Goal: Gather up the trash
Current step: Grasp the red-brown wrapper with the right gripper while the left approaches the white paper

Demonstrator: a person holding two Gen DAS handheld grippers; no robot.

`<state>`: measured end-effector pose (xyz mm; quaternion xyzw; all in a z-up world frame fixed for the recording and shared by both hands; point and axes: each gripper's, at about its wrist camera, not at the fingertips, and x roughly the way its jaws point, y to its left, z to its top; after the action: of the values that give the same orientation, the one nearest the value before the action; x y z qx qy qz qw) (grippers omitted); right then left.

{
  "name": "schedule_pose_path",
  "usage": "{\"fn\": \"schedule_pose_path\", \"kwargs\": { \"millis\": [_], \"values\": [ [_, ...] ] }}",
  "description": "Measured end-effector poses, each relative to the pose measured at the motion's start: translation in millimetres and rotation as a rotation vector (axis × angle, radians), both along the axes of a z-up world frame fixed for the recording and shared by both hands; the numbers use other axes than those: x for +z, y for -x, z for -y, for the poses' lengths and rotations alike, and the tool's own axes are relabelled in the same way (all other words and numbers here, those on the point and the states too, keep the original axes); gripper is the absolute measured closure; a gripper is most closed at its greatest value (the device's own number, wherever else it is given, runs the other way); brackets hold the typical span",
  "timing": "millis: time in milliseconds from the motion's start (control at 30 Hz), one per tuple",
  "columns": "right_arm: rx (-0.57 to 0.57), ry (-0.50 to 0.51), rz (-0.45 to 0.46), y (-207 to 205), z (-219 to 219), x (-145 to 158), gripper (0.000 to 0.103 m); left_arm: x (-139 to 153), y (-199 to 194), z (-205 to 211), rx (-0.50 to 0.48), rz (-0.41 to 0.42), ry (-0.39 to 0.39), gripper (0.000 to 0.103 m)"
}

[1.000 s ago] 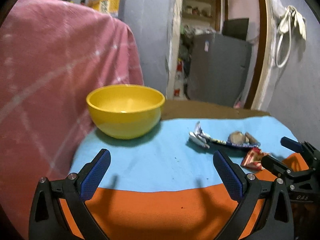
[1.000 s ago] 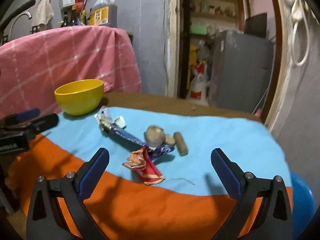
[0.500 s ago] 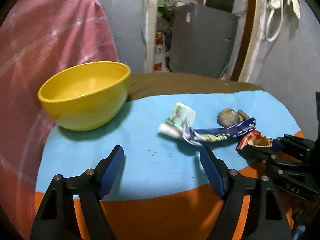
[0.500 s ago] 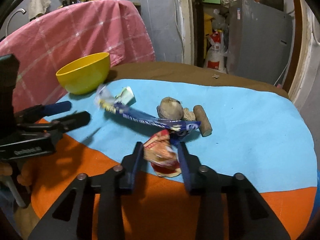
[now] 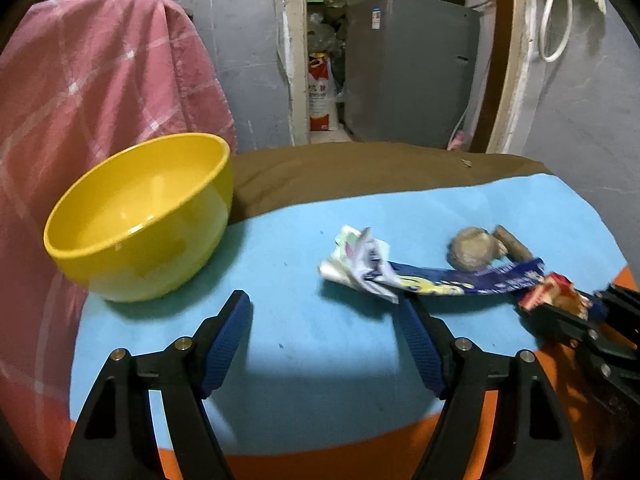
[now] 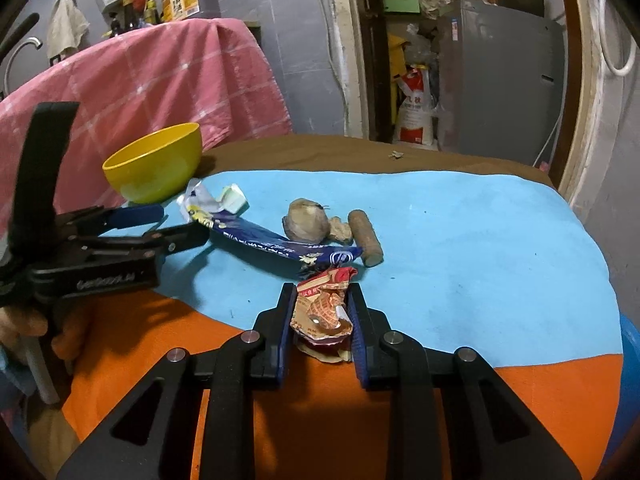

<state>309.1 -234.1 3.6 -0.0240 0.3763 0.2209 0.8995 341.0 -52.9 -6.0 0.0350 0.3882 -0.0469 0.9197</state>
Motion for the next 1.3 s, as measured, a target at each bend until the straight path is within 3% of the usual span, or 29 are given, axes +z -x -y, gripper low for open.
{"fn": "schedule_pose_path", "kwargs": {
  "millis": [400,733,933,1100,1200,1300],
  "values": [
    [0.004,0.005,-0.002,0,-3,-1,0.080,-6,-9,11,-0.059,-0.022,-0.052,0.034],
    [0.010,0.011,-0.008,0,-5,-4,0.080,-8,-19,7,-0.037,-0.053,-0.038,0.053],
    [0.010,0.011,-0.008,0,-6,-4,0.080,-7,-18,4,-0.029,-0.046,-0.022,0.073],
    [0.011,0.012,-0.009,-1,-6,-3,0.080,-5,-17,-7,-0.001,-0.040,0.037,0.094],
    [0.014,0.017,-0.009,0,-6,-3,0.080,-3,-14,-17,0.024,-0.038,0.093,0.101],
    [0.019,0.025,-0.005,2,-9,-3,0.081,-1,-9,-22,0.045,-0.028,0.127,0.101]
  ]
}}
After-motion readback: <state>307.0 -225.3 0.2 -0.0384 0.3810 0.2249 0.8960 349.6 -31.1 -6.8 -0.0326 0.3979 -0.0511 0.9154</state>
